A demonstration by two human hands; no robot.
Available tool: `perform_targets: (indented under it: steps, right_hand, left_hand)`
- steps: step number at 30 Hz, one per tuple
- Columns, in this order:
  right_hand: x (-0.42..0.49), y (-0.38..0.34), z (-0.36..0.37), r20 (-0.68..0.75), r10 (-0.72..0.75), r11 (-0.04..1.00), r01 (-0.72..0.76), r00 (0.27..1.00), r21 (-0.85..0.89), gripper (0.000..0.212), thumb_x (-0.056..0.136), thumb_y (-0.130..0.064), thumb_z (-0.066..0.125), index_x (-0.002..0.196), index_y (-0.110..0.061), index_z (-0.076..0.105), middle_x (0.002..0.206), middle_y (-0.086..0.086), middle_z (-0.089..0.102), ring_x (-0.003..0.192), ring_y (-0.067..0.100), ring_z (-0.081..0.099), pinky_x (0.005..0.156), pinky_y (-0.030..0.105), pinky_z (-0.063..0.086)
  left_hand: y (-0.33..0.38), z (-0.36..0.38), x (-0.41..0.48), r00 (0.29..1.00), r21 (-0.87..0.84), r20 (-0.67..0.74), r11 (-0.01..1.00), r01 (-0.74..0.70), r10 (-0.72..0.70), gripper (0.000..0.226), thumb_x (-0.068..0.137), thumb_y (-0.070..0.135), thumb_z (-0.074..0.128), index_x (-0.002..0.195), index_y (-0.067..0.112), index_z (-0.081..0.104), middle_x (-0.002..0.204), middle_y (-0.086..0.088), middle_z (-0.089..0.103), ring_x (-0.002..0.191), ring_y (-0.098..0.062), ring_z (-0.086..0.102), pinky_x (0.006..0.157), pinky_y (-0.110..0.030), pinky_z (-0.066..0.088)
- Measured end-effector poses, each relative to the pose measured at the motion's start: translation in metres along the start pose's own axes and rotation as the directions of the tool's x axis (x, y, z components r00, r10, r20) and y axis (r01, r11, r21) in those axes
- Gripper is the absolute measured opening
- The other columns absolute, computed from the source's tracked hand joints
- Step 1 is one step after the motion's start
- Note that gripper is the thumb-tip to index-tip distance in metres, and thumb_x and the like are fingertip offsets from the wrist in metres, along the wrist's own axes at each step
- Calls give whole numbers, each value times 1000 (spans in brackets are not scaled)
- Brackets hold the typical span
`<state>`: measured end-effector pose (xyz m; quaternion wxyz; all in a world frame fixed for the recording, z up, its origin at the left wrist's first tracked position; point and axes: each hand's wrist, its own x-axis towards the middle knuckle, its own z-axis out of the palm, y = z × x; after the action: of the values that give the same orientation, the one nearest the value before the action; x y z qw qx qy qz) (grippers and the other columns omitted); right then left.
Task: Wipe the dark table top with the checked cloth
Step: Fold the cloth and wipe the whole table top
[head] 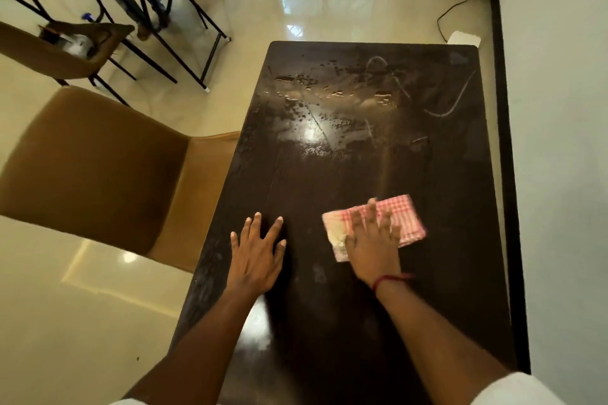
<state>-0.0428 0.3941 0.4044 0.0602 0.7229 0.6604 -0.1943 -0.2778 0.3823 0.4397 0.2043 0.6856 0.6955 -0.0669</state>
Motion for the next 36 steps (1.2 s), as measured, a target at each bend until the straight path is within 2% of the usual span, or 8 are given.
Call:
perform_targets:
  steps: [7,11,16,22,26,28,33,36]
  right_hand:
    - [-25,-3,8,160,-378,913,395,912,-98,74,83,-54,0,152,-30,7,161,1,-12,147,32,-5,117,49,-1]
    - [-22,41,13,7,39,999,-39,999,-34,69,92,-53,8,150,-20,23,161,11,4,144,39,15,115,57,17]
    - [-42,-39,26,0,475,870,-469,880,152,58,98,-40,29,152,-22,16,160,13,-5,144,45,1,116,59,5]
    - [-62,-213,64,6,2,999,-2,1000,54,58,97,-41,30,151,-29,14,161,7,-6,146,40,-2,116,56,2]
    - [-95,-253,77,86,-299,953,301,950,-20,56,98,-46,25,151,-30,14,161,3,-10,147,36,-4,116,51,-4]
    - [-105,-228,79,100,-353,933,358,930,-37,57,98,-49,22,151,-30,15,161,1,-9,147,33,-4,116,48,-4]
    - [-134,-120,79,-9,15,1000,-14,1000,17,65,93,-49,11,150,-19,26,161,9,3,146,35,13,117,51,14]
    - [-157,-102,83,46,347,932,-350,937,95,58,98,-44,27,151,-22,19,161,10,-4,146,40,4,117,57,11]
  left_hand:
    - [-51,-1,-29,999,-21,-28,1000,-15,15,56,103,36,29,155,26,10,162,-11,14,150,-30,9,120,-52,11]
    - [-87,-1,-42,998,-29,-54,999,-35,34,55,103,31,28,155,24,11,161,-12,17,149,-31,14,120,-49,16]
    - [-137,-4,-57,993,-41,-63,993,-107,105,54,103,30,27,155,24,13,161,-12,16,149,-29,15,120,-47,14]
    - [-182,-12,-77,989,-108,-55,984,-141,136,55,102,36,23,154,20,16,161,-11,18,149,-26,15,121,-44,13]
    - [-196,-18,-88,979,-121,-65,972,-202,196,80,90,58,-2,151,13,26,158,-15,25,147,-31,22,119,-45,17]
    - [-195,-16,-90,982,-119,-75,976,-184,175,71,94,50,6,151,15,26,158,-14,25,147,-30,23,119,-43,17]
    - [-180,-4,-106,983,-150,-60,972,-182,174,61,96,40,18,152,18,24,159,-11,26,147,-28,24,120,-42,18]
    - [-175,7,-120,988,-165,-56,975,-152,145,60,96,39,21,152,18,25,158,-12,27,145,-29,27,120,-44,22]
